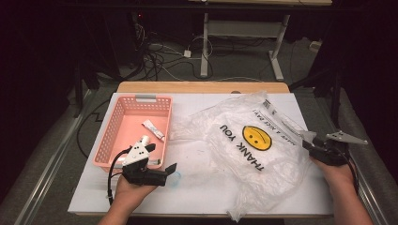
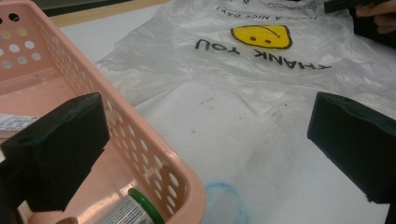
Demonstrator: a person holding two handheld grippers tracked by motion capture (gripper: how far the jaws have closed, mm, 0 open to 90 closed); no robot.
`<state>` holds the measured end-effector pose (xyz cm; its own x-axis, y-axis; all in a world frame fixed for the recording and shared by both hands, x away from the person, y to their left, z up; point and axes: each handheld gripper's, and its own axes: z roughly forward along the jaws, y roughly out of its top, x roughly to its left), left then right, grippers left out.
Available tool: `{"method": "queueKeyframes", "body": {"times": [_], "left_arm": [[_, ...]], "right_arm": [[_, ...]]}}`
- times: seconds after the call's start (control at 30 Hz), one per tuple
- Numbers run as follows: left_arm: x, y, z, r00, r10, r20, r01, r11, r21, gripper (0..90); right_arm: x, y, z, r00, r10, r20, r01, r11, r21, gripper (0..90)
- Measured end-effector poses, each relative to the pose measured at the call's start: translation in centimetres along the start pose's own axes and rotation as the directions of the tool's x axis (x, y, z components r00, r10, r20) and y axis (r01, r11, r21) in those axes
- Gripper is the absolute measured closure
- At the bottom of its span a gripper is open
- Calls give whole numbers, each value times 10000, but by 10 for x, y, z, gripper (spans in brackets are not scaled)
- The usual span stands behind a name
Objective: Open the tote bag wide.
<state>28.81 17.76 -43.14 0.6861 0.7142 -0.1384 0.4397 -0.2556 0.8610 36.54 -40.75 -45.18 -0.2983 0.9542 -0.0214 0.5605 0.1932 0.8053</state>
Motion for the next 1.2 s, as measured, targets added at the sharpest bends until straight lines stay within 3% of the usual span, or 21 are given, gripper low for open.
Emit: {"method": "queueKeyframes", "body": {"times": [0.1,0.2,0.37,0.6,0.73,1.07,1.2], "left_arm": [[0,0,1,10000,88,-36,-88,10000,28,0],[-1,0,2,9998,142,-125,-142,9999,-36,0],[0,-1,2,9997,218,-90,-219,9997,-122,0],[3,-2,2,9994,-259,234,262,9996,-114,0],[4,-2,1,9997,-215,112,217,9996,-169,0],[7,-3,-1,9999,-115,35,116,9999,-92,0],[7,-4,-3,9998,146,-111,-147,9999,-77,0]], "right_arm": [[-1,3,-15,10000,-77,-12,76,9996,-285,426],[3,4,-27,9993,-213,-311,198,9986,-494,388],[21,2,-33,9943,-452,-967,379,9963,-766,275],[59,3,-24,9805,-909,-1743,756,9928,-926,104],[82,8,-15,9710,-1168,-2088,985,9905,-963,8],[128,21,5,9556,-1532,-2519,1293,9856,-1091,0],[145,27,11,9462,-1839,-2663,1585,9807,-1142,0]]}}
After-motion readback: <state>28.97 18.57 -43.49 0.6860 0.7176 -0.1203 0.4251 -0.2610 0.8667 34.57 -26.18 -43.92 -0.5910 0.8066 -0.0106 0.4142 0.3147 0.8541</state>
